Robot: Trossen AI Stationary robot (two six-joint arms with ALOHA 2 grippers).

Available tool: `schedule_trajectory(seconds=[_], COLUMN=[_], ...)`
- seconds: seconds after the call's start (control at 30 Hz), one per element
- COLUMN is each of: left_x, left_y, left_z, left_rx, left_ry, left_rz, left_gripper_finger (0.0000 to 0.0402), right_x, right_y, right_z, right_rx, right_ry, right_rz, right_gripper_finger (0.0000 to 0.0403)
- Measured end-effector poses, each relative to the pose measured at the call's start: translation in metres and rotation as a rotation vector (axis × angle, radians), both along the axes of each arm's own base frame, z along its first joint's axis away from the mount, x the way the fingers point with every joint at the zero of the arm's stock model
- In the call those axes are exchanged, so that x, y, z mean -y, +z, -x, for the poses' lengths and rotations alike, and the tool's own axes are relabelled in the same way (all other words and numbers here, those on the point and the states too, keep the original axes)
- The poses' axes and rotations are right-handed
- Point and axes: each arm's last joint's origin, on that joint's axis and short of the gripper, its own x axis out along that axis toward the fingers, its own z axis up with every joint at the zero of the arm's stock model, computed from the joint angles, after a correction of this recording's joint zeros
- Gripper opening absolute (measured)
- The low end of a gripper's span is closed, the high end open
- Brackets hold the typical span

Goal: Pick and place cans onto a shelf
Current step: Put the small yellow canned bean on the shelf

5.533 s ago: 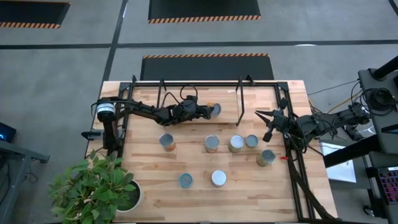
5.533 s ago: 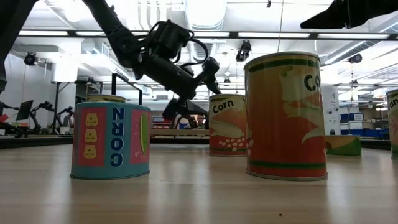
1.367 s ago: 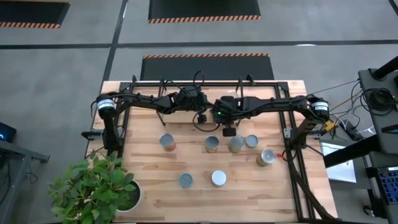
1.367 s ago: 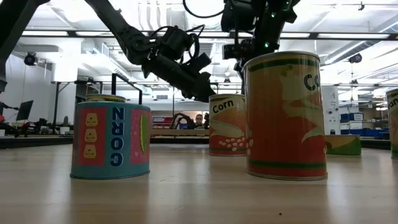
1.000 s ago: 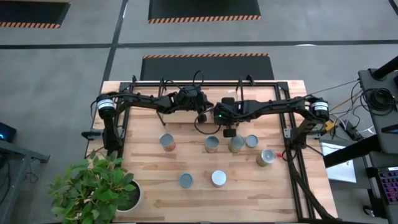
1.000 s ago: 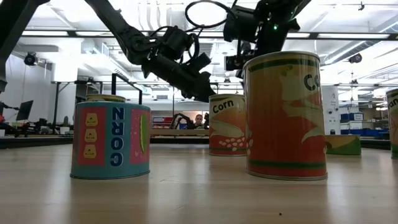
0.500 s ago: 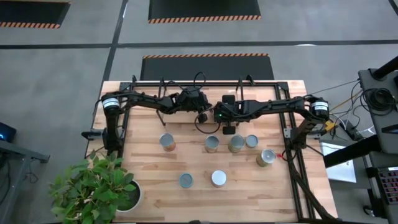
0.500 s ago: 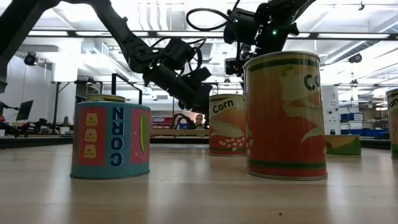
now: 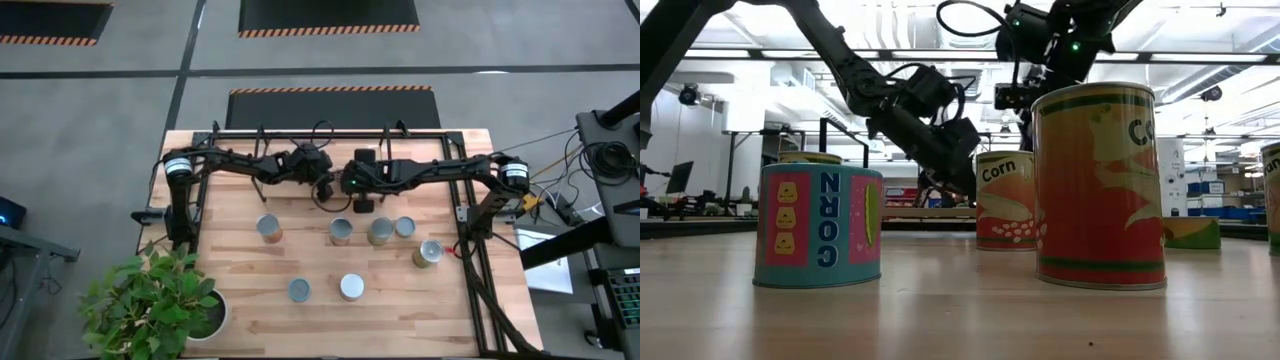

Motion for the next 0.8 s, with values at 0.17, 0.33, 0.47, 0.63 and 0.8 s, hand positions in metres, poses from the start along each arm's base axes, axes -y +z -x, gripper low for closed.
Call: schedule_trajectory(seconds=[0.17, 0.33, 0.47, 0.63, 0.8], left_x=[0.005, 0.011, 0.015, 0.018, 0.018], left_y=[-0.004, -0.004, -0.002, 0.004, 0.012], left_z=[0.002, 0.001, 0.002, 0.006, 0.007], left_rx=[-0.044, -0.055, -0.065, -0.082, -0.057], left_ry=[0.035, 0.037, 0.053, 0.055, 0.047], left_rz=[0.073, 0.099, 0.135, 0.144, 0.125], left_gripper_finger=[0.0000, 0.0000, 0.0000, 0.0000, 0.0000], right_x=[0.002, 0.004, 0.004, 0.006, 0.006], right_y=[0.005, 0.009, 0.011, 0.011, 0.010], right_z=[-0.005, -0.010, -0.012, -0.013, -0.012], right_rx=[0.043, 0.096, 0.127, 0.129, 0.116], right_ry=[0.019, 0.039, 0.050, 0.056, 0.060], right_rz=[0.023, 0.050, 0.064, 0.065, 0.072], right_gripper_finger=[0.0018, 0.0018, 0.0018, 0.0018, 0.0018])
